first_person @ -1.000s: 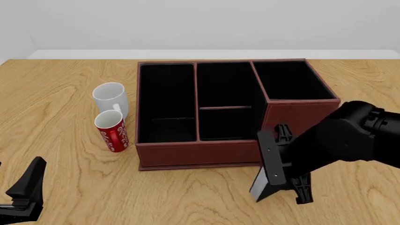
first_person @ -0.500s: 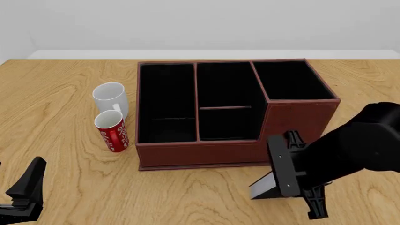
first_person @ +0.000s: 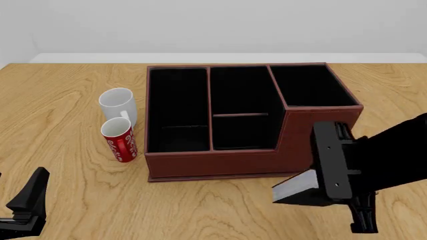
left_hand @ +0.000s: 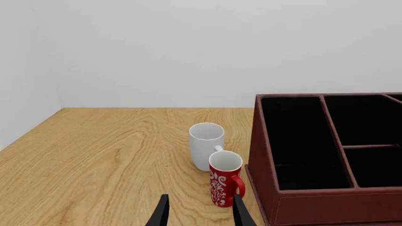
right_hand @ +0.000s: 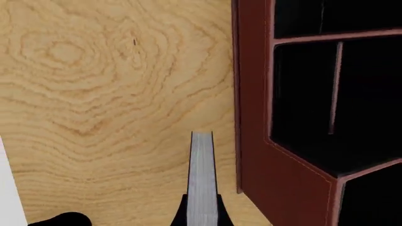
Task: Pick up the book and place it in the right compartment of the caddy.
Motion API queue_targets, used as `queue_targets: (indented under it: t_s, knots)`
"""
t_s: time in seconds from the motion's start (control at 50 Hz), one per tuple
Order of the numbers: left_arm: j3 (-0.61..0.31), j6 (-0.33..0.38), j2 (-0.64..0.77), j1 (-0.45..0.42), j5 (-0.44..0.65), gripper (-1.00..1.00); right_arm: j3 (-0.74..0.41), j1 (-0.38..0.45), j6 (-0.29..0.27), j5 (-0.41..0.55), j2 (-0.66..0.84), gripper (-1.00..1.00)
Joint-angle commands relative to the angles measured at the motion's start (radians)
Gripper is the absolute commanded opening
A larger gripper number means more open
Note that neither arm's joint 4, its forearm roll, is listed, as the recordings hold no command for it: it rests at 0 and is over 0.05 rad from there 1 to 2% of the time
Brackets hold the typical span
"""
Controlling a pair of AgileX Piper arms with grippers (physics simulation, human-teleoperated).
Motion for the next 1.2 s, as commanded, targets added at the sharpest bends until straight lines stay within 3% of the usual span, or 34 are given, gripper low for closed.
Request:
queue_targets:
  t_s: [0.02, 0.2, 0.58, 0.76, 0.9, 1.2]
  knots:
    - [0.000, 0.000, 0.000, 0.000, 0.000, 1.00, -0.098, 0.020, 0.111, 0.042, -0.051, -1.00]
    - [0.000, 0.000, 0.000, 0.000, 0.000, 1.00, -0.167, -0.023, 0.072, 0.116, -0.084, -1.00]
    - [0.000, 0.000, 0.000, 0.000, 0.000, 1.00, -0.318, -0.043, 0.089, 0.117, -0.067, -1.00]
    - [0.000, 0.000, 0.000, 0.000, 0.000, 1.00, -0.376, -0.080, 0.045, 0.117, -0.070, -1.00]
    - [0.000, 0.000, 0.000, 0.000, 0.000, 1.00, -0.431, -0.072, 0.058, 0.117, -0.055, -1.00]
    - [0.000, 0.000, 0.000, 0.000, 0.000, 1.00, -0.520, -0.127, 0.000, 0.117, -0.038, -1.00]
